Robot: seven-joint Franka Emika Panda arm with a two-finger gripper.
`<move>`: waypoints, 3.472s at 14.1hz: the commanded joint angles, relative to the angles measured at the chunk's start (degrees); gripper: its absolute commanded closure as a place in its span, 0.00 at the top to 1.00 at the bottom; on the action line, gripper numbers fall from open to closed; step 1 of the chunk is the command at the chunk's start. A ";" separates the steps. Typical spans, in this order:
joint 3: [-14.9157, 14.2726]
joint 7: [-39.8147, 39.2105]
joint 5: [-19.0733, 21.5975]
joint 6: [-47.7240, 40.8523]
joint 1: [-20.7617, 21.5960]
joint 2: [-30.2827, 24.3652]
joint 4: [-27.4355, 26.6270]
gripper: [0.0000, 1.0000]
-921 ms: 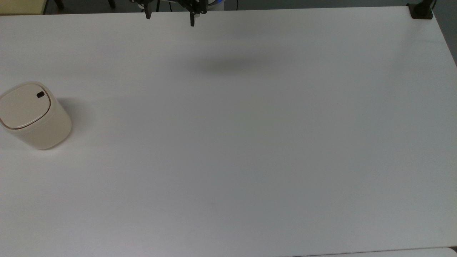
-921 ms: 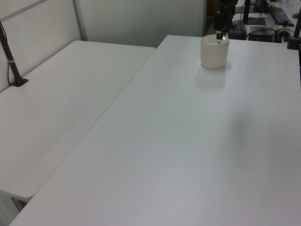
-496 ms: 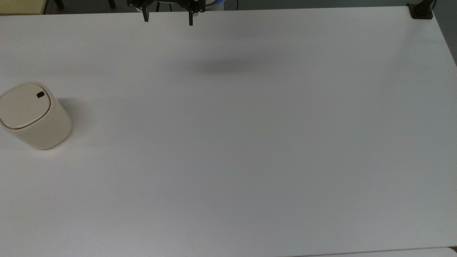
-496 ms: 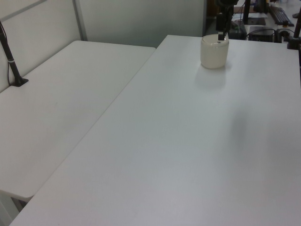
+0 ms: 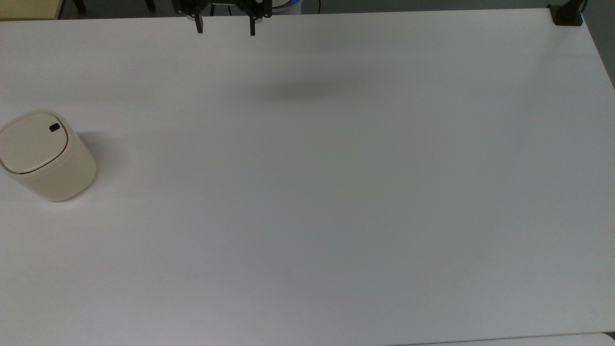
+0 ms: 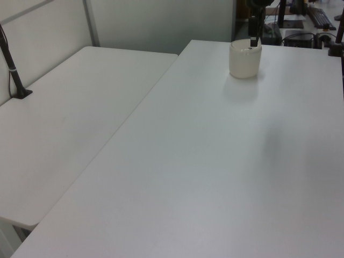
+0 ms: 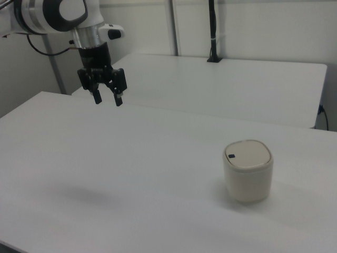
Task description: Open the trash bin
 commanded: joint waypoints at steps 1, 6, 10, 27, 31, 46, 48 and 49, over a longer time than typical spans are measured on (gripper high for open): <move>0.01 -1.97 0.54 0.55 -0.67 -0.42 -0.77 0.06; 0.01 -1.27 0.54 3.35 -3.83 1.16 -0.25 0.03; -0.08 -1.18 0.28 9.75 -10.23 4.84 0.64 0.04; -0.52 -1.80 -0.52 33.77 -26.34 24.45 6.97 0.04; -1.05 -1.89 -0.52 33.60 -26.52 25.16 6.61 0.04; -0.08 2.50 0.19 5.74 -3.51 5.92 5.22 0.12; -0.08 2.69 0.19 4.60 -1.65 2.77 2.50 0.16; -0.08 2.69 0.36 3.81 -1.64 1.79 2.05 0.29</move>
